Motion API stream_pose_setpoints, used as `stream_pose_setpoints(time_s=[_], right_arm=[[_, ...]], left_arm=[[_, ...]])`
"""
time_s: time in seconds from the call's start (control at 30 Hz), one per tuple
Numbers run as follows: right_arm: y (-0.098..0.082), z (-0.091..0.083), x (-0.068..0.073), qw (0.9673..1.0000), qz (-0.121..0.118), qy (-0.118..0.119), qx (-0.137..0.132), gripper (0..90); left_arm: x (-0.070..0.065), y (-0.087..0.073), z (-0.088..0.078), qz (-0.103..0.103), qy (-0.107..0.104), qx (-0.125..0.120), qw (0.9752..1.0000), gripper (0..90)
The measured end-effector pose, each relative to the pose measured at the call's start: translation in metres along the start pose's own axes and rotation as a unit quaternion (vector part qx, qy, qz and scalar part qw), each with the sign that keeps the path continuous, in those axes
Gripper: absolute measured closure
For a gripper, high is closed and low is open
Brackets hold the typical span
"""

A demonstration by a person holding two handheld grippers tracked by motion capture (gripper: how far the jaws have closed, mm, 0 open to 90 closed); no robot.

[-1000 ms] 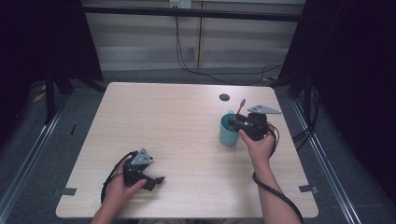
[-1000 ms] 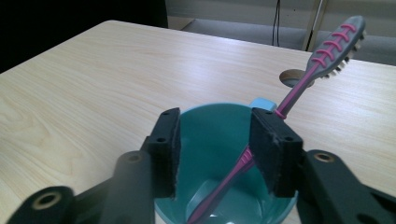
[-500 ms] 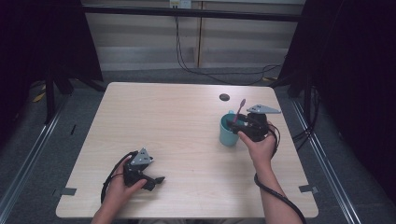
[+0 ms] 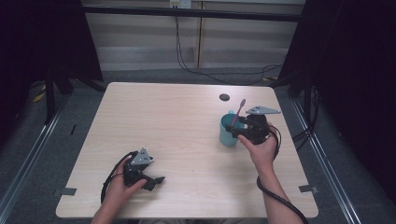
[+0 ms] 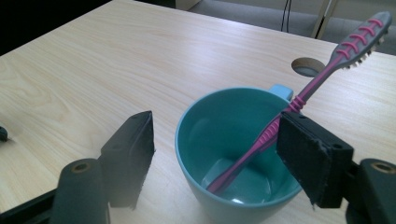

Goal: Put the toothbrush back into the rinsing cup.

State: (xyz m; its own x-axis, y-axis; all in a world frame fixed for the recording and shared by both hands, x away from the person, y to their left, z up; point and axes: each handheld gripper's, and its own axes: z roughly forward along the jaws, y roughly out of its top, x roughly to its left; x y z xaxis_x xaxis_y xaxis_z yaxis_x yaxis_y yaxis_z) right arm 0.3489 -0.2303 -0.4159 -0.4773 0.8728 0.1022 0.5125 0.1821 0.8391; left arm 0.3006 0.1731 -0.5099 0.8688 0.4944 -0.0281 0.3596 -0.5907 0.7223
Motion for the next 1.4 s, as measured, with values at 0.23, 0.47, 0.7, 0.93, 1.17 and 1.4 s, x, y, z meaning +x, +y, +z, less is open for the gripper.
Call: stream_pose_setpoints(time_s=[0.23,0.47,0.7,0.93,1.17,1.4], right_arm=[[-0.002,-0.003,0.0,1.0,0.003,0.005,0.003,24.0],[-0.004,-0.006,0.004,0.9999,-0.002,0.016,0.005,22.6],[-0.006,-0.011,0.006,0.9997,-0.008,0.021,0.009,21.0],[-0.01,-0.015,0.008,0.9996,-0.011,0.024,0.012,20.0],[-0.015,-0.019,0.008,0.9994,-0.01,0.027,0.019,17.9],[-0.02,-0.026,0.007,0.9992,-0.014,0.031,0.019,17.4]], left_arm=[[0.0,0.0,0.0,0.001,0.0,0.001,1.0,9.1],[0.0,0.0,0.0,0.001,-0.001,0.001,1.0,9.0],[0.0,0.0,0.0,0.001,0.001,0.001,1.0,9.1],[0.0,0.0,0.0,0.001,0.0,0.001,1.0,9.0],[0.0,0.0,0.0,0.001,0.001,0.001,1.0,9.0],[0.0,0.0,0.0,0.001,0.001,0.001,1.0,9.0]])
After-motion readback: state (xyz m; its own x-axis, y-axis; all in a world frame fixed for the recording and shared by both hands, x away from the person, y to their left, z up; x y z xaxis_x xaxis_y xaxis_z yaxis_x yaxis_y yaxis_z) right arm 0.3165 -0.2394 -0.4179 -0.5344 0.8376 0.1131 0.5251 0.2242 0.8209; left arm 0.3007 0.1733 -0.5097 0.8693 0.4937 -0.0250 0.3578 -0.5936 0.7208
